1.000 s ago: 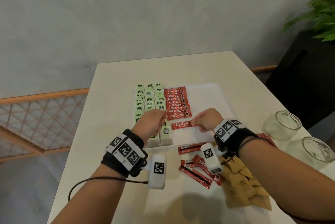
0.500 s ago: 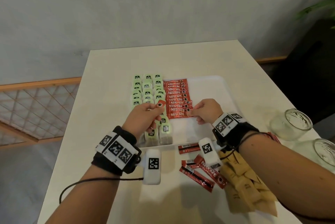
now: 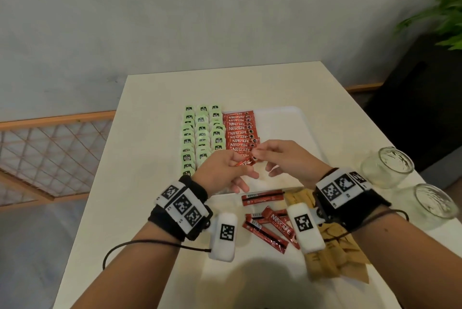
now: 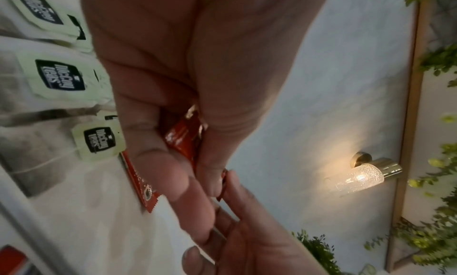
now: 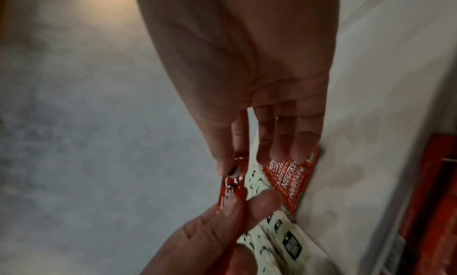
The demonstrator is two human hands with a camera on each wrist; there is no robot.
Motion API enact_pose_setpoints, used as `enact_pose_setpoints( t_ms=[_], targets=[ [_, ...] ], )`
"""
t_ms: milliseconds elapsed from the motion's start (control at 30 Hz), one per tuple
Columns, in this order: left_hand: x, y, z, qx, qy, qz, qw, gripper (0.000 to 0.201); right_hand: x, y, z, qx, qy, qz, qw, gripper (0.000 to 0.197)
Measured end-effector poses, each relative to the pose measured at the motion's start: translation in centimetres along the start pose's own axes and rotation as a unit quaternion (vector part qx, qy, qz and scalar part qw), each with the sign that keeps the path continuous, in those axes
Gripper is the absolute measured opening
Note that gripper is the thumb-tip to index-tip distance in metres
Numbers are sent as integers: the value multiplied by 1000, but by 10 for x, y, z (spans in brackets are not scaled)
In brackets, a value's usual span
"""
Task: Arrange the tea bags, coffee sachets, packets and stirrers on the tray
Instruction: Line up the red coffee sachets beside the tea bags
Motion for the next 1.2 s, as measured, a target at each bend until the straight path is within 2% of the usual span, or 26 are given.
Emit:
enact_pose_setpoints(
  t_ms=[100, 233, 367, 533, 833, 967, 1033, 1200],
  targets=[
    [-4, -1, -4, -9, -13, -8, 1000, 30, -4, 7, -13, -18, 34, 3, 999, 18],
    [2, 6, -11, -74, -8, -49, 996, 13, -8, 27, -24, -69, 25, 50, 996, 19],
    [4, 5, -15, -124, -9, -42, 991, 7, 0, 19, -30, -39, 14, 38, 998, 17],
    [-3, -5, -20, -122, -30, 8, 992, 12, 10, -1, -32, -5, 24, 5, 1000, 18],
    [-9, 8, -16, -177, -66, 69, 980, 2, -2, 22, -25, -52, 7, 79, 995, 20],
    [-11, 14, -10, -176, -62, 86, 979, 5, -9, 27, -15, -56, -3, 91, 994, 18],
    [-8, 23, -8, -187, -49, 75, 978, 9, -15, 29, -9, -73, -2, 73, 995, 15],
    [-7, 53, -9, -249, -45, 54, 966, 10, -48, 39, 9, -141, -28, -71, 987, 13]
  ],
)
Point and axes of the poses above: each hand's wrist, its own z-axis towards the middle knuckle, its own y-axis out of the back of the hand, x = y × z, the point moved 5 cm from there along z, towards the middle knuckle, and after that the axes turned 12 degrees about z, right-handed, at the moved point
